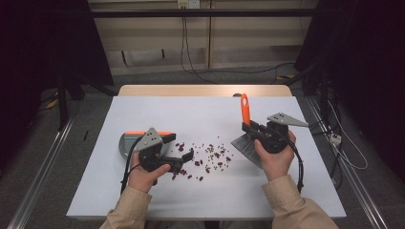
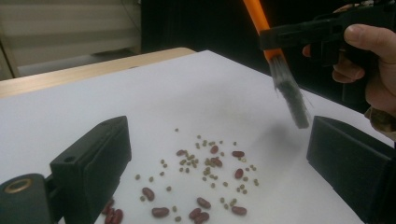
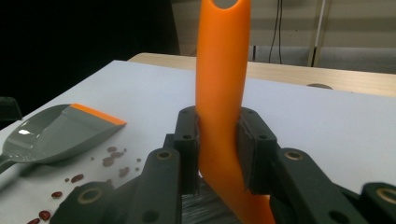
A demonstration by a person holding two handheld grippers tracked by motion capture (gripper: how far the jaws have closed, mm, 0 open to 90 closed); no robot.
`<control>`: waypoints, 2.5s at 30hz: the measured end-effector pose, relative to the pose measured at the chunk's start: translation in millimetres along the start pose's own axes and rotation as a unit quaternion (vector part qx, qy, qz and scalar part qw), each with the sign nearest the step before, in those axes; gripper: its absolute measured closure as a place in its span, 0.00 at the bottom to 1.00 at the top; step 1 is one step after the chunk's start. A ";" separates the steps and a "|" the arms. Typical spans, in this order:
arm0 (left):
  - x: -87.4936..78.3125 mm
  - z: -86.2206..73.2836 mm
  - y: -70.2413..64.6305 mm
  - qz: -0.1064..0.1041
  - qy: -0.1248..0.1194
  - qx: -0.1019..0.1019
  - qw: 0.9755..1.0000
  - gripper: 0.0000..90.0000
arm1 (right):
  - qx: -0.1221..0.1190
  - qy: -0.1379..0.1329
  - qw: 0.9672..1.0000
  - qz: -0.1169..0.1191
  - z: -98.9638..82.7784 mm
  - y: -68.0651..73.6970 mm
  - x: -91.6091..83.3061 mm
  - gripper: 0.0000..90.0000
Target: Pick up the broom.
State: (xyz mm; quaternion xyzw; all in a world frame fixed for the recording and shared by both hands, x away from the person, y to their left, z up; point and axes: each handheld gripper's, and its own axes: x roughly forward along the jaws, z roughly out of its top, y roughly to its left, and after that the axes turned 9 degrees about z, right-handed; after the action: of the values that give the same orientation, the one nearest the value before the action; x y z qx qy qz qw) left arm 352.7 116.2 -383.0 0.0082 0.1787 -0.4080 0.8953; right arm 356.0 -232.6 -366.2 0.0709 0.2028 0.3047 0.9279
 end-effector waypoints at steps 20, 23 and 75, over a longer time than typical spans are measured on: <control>28.1 7.2 -20.3 -0.039 0.015 0.003 0.999 0.17 | -0.019 -0.009 1.000 0.016 15.9 41.2 30.1 0.80; 31.0 6.9 -19.5 -0.037 0.018 0.000 0.999 0.19 | -0.021 -0.008 1.000 0.021 15.9 46.7 35.5 0.80; 33.2 9.4 -1.2 -0.047 0.031 -0.041 0.998 0.95 | -0.018 -0.004 0.981 0.193 -6.1 35.2 35.2 0.30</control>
State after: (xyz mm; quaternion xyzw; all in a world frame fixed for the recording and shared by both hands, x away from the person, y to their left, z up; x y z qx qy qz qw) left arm 374.8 89.8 -384.9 -0.0242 0.2231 -0.4415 0.8688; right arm 360.3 -183.4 -374.4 0.0937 0.1758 0.4809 0.8538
